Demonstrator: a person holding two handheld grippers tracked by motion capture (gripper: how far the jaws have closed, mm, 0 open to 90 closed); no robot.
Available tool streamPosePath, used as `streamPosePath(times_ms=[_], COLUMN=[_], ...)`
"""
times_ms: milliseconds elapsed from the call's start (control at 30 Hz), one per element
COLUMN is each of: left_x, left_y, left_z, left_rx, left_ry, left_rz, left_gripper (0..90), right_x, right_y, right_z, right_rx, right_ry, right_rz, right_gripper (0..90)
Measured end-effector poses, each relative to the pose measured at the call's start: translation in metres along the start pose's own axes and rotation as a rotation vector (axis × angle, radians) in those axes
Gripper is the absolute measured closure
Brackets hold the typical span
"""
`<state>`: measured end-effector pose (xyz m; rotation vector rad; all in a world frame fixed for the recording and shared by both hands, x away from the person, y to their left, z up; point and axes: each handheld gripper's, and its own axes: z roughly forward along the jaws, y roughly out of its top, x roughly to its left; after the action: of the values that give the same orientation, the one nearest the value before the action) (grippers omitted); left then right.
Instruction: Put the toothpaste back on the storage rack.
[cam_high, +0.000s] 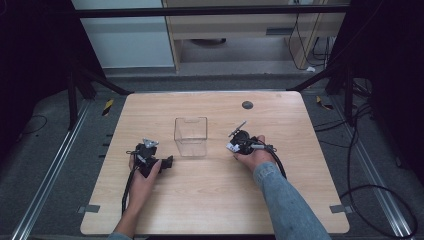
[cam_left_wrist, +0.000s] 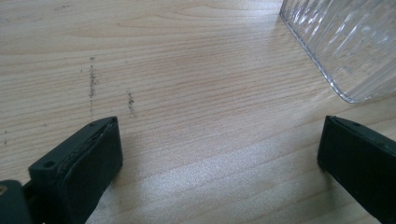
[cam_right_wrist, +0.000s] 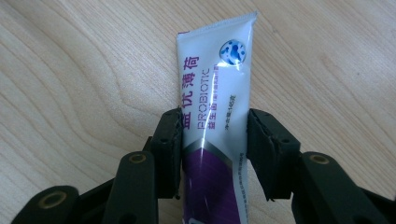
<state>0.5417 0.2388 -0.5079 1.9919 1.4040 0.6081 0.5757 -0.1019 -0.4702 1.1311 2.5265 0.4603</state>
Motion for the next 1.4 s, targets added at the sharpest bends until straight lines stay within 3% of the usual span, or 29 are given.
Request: streamPosePath(times_ms=[400, 833, 1000, 1333, 1400], left_x=[0.0, 0.0, 0.0, 0.0, 0.0], left_y=[0.0, 0.0, 0.0, 0.0, 0.0], left_z=[0.0, 0.0, 0.0, 0.0, 0.0], left_rx=[0.0, 0.0, 0.001, 0.0, 0.0], left_ry=[-0.001, -0.001, -0.001, -0.001, -0.001], left_rz=[0.001, 0.001, 0.001, 0.001, 0.001], left_gripper=[0.0, 0.0, 0.0, 0.0, 0.0], right_x=[-0.009, -0.008, -0.007, -0.005, -0.007], right_y=[-0.001, -0.002, -0.005, -0.007, -0.007], right_z=[0.001, 0.0, -0.006, -0.006, -0.006], right_rx=[0.003, 0.01, 0.015, 0.019, 0.016], right_ry=[0.044, 0.036, 0.018, 0.003, 0.002], right_rz=[0.054, 0.026, 0.03, -0.011, 0.0], right_gripper=[57.4, 56.4, 47.6, 57.9, 59.8])
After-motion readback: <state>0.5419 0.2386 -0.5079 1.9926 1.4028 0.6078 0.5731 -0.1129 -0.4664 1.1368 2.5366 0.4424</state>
